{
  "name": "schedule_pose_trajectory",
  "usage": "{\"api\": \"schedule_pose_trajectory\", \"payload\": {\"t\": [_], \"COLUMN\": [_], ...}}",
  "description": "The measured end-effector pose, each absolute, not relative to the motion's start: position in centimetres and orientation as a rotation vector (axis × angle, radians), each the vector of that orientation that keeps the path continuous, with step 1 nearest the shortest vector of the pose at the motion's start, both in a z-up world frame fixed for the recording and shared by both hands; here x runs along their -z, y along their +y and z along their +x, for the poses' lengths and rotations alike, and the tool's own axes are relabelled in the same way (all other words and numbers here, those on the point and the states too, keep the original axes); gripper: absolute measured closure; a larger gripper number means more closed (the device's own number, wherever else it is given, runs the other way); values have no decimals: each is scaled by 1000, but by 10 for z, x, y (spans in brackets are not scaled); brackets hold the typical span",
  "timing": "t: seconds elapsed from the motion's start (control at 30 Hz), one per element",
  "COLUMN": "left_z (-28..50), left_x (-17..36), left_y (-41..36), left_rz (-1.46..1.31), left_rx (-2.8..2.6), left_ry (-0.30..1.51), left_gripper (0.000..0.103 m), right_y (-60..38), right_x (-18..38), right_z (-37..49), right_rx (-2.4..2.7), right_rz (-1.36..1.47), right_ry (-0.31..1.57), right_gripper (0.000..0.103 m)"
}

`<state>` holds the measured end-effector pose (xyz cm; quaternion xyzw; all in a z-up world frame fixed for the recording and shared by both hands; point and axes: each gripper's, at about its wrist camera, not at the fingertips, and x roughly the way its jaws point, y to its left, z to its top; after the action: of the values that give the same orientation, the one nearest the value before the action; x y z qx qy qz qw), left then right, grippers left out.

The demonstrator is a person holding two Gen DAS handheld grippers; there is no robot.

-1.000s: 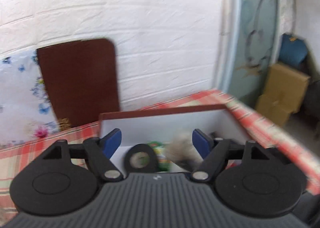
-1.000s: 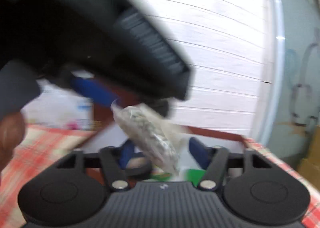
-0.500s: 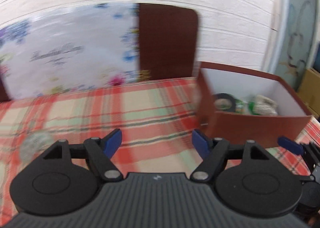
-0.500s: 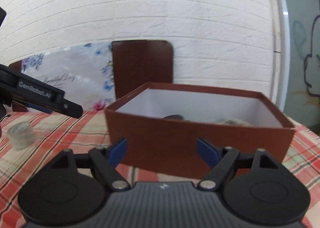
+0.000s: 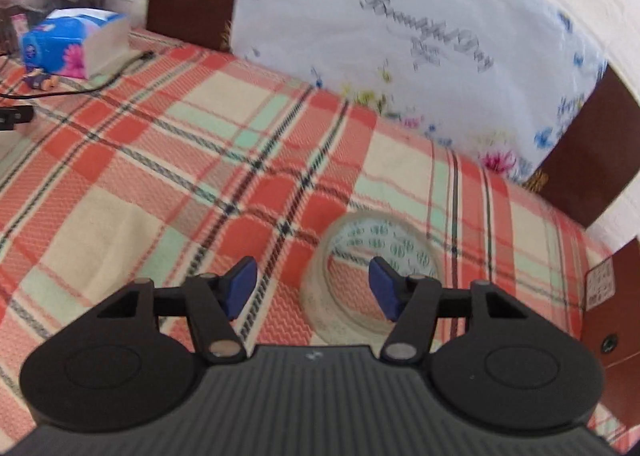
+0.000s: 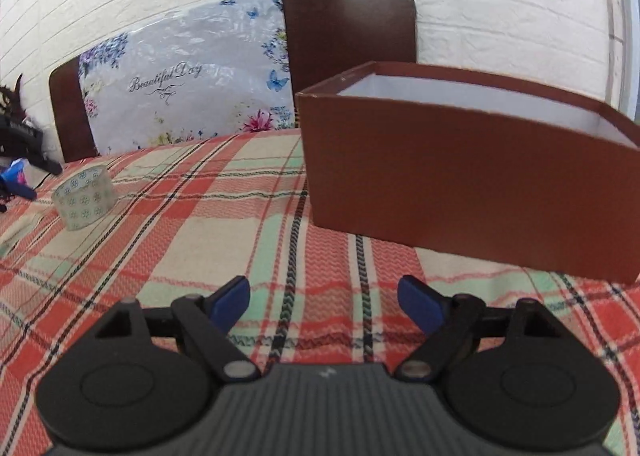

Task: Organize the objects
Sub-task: 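Move the left gripper to the clear packing tape roll and grasp it, then carry the clear tape roll into the brown box and release it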

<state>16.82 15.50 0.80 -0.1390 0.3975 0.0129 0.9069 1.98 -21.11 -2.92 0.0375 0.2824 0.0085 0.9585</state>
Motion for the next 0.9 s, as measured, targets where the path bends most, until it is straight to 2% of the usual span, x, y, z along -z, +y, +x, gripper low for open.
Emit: {"api": "schedule_pose_trajectory", "payload": {"t": [0.03,0.1,0.13,0.27,0.37,0.5,0.6,0.67,0.7,0.73,0.87,0.9], "left_z": [173,181,176,150,127,107,93,84,81,78,71,69], "left_x": [0,20,19,17,15,19,20,19,18,17,18,19], "left_y": [150,149,146,106,58,2,-32,-47,-51,-51,-48,-48], "left_rz": [-235,-257,-250,-259,-157,-122,-61,-7,15,28,103,114], "left_rx": [-37,-44,-60,173,294,464,544,573,580,582,547,555], "left_ry": [837,896,875,941,960,1009,1013,1004,996,989,975,968], "left_gripper": [61,82,85,86,84,83,83,76,66,60,63,71], "right_y": [-213,-215,-214,-211,-202,-190,-178,-174,-175,-177,-187,-186], "right_x": [30,33,33,31,27,23,24,25,25,26,29,30], "right_z": [21,24,24,19,15,5,-4,-5,-4,-2,5,5], "right_rx": [-16,-15,-13,-25,-92,-255,-306,-301,-289,-278,-279,-280], "right_rz": [87,97,97,77,27,-37,-104,-123,-118,-103,-30,-35], "right_ry": [582,594,596,570,566,584,597,588,589,597,627,623], "right_gripper": [19,19,19,19,17,7,7,7,6,6,7,11]}}
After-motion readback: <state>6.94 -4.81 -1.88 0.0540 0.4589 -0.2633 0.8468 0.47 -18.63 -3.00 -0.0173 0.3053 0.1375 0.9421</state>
